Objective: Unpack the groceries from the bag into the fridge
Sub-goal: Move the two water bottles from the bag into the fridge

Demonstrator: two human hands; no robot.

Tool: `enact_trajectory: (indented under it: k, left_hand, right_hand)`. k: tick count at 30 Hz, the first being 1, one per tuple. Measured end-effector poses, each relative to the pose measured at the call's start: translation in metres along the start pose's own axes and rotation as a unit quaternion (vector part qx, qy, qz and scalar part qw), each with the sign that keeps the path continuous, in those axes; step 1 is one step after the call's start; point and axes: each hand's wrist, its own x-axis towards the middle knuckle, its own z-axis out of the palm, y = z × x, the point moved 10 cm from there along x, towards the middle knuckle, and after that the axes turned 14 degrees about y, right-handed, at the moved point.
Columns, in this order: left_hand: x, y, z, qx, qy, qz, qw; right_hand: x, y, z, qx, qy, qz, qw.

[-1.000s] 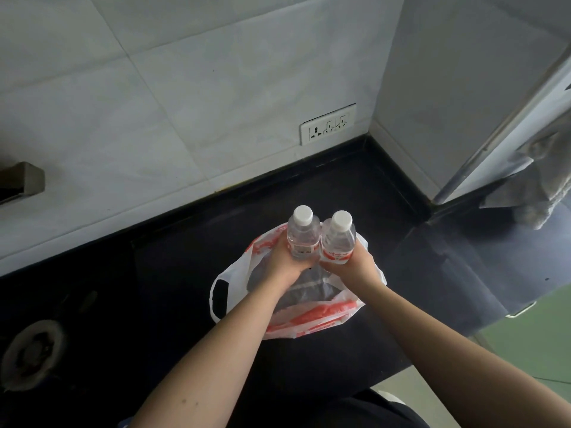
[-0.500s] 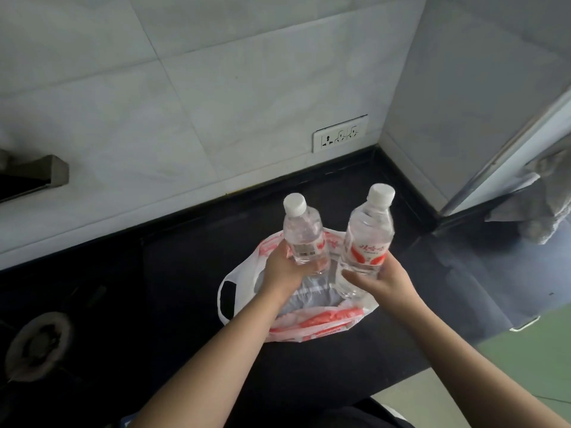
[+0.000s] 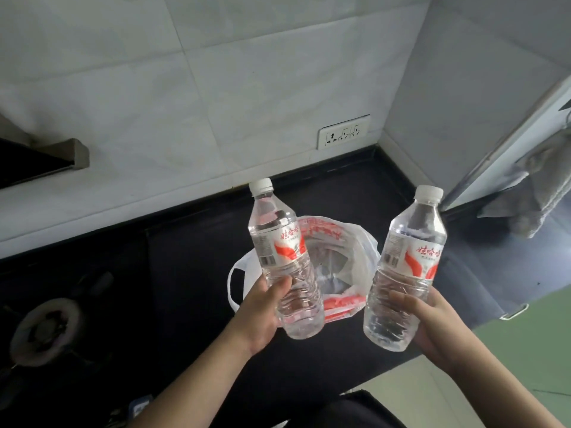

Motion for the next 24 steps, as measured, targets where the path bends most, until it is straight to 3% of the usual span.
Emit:
enact_trajectory:
  k: [7, 10, 15, 24]
  left_hand:
    - [-0.031, 0.014, -0.005, 0.045, -0.051, 0.075, 0.995]
    - [-0.037, 0.015, -0.018, 0.079, -0.004, 0.096, 0.992]
    - [-0.057, 0.040, -0.041, 0.152, 0.090, 0.207, 0.962]
    - [-0.106, 0.083, -0.063, 0.251, 0.177, 0.345, 0.887]
  right_hand:
    - [-0.028, -0.006, 0.023, -0.068, -0.001, -0.065, 0.996]
    - [-0.045, -0.025, 0.033, -0.172, 0.030, -0.148, 0.973]
    - [-0.069, -0.042, 0.043, -0.295, 0.089, -0.238, 0.921]
    - [-0.090, -0.031, 0.060, -0.285, 0.084, -0.268, 0.917]
